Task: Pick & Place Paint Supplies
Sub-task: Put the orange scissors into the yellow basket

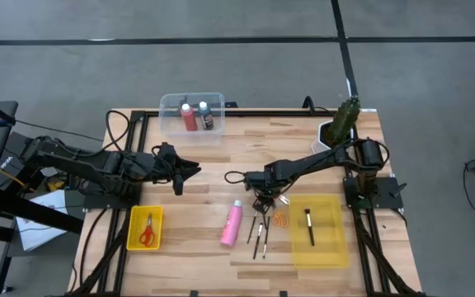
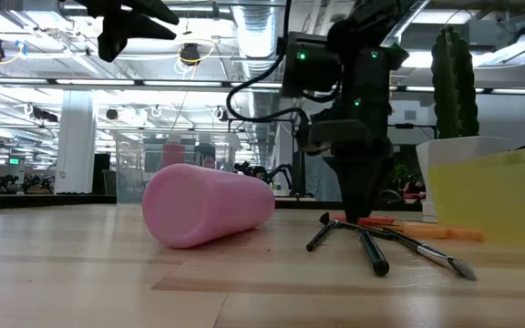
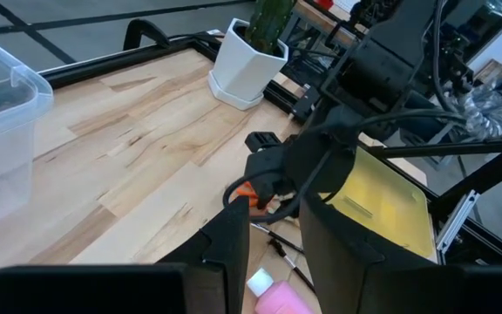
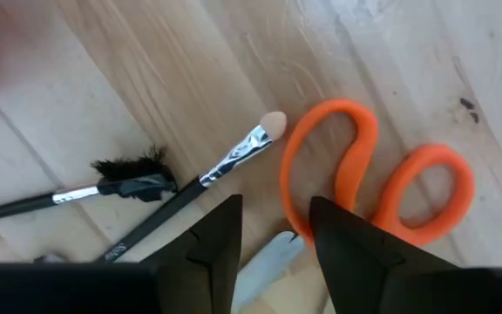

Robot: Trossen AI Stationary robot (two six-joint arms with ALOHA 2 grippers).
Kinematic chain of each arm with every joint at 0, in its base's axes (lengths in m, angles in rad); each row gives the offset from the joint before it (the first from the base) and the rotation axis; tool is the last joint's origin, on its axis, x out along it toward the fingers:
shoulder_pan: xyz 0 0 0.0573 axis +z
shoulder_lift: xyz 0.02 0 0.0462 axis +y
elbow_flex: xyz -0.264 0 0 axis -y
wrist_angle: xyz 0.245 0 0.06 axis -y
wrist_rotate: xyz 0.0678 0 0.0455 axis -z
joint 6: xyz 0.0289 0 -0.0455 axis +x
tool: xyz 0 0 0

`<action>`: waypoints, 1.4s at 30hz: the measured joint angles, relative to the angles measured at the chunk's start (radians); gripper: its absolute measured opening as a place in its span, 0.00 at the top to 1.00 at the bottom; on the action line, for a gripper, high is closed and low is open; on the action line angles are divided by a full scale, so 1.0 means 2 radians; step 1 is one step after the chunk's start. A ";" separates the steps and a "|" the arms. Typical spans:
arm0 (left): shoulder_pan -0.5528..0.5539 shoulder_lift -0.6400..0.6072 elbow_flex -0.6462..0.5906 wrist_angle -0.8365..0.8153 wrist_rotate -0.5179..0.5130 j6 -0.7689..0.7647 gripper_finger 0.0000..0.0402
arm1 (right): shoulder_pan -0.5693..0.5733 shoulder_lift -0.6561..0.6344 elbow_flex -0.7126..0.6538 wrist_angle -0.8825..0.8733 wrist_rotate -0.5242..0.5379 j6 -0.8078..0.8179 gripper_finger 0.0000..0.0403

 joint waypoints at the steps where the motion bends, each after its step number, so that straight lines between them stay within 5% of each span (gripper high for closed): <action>1: 0.000 0.000 0.000 0.000 0.000 0.000 0.76 | 0.000 0.001 0.000 -0.002 0.001 -0.001 0.66; 10: 0.000 0.000 0.000 0.000 0.000 -0.010 0.76 | -0.002 0.002 -0.002 -0.005 0.015 -0.010 0.70; 21: 0.000 0.000 0.000 0.000 0.000 -0.013 0.76 | -0.011 0.002 -0.007 0.000 0.017 -0.027 0.98; 30: 0.000 0.000 0.000 0.000 0.000 -0.013 0.76 | -0.014 -0.029 -0.011 0.011 0.033 -0.030 0.99; 42: 0.000 0.002 0.000 0.010 0.000 -0.012 0.76 | -0.061 -0.172 -0.009 0.037 0.045 -0.026 1.00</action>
